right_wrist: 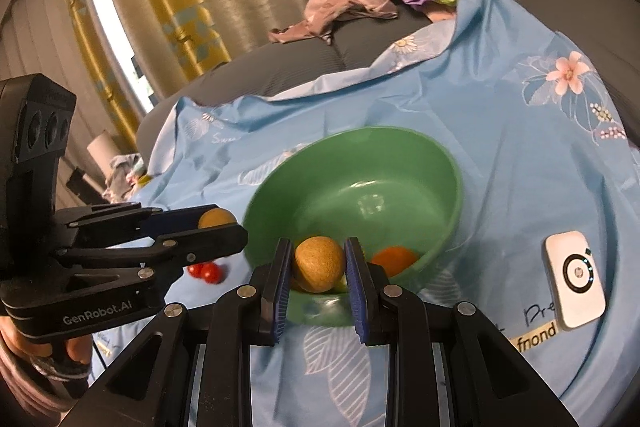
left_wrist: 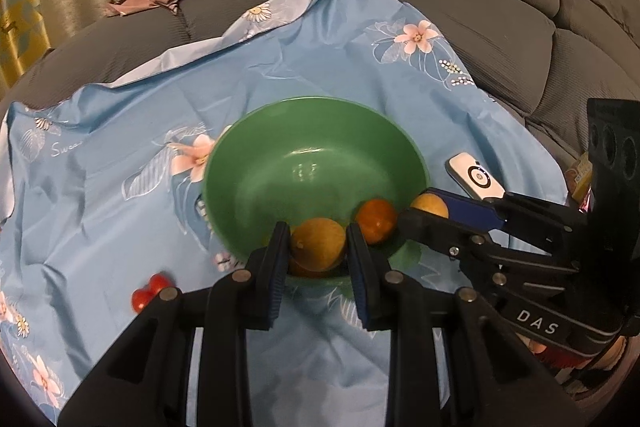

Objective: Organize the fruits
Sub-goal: 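Lower both fruits into the green bowl and open both tools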

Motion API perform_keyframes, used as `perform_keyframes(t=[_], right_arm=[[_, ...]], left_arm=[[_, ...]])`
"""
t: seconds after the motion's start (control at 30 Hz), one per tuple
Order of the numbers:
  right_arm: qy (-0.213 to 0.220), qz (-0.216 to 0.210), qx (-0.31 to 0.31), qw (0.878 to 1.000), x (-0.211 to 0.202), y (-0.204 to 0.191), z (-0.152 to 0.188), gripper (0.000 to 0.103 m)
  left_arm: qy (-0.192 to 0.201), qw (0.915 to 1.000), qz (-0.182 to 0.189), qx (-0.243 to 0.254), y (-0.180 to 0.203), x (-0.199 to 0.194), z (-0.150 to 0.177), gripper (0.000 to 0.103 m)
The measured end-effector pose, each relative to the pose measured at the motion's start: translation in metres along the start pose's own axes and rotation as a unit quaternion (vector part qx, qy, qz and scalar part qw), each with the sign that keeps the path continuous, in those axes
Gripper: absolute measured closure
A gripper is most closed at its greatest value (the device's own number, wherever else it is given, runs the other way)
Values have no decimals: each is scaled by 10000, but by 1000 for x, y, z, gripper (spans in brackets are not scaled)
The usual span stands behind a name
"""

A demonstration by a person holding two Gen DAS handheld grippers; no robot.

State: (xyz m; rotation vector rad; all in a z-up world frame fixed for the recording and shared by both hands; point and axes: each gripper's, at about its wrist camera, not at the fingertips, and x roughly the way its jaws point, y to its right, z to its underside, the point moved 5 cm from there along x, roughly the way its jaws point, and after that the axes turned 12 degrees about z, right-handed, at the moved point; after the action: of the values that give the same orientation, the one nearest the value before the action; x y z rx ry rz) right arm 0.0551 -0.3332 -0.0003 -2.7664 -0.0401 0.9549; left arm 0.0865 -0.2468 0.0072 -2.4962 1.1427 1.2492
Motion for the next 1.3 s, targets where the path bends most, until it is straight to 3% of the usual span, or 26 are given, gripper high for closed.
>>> perform_keyframes(t=[0.6,1.3], right_arm=[[-31,200,105,9997,22,27,-11,75],[-319,424,-54,9986,41,29,-8,75]], left_arm=[[-336,9994,102,-29,-5,49,-13,74],[-645,9978,11,-129,-22,75,-7,74]])
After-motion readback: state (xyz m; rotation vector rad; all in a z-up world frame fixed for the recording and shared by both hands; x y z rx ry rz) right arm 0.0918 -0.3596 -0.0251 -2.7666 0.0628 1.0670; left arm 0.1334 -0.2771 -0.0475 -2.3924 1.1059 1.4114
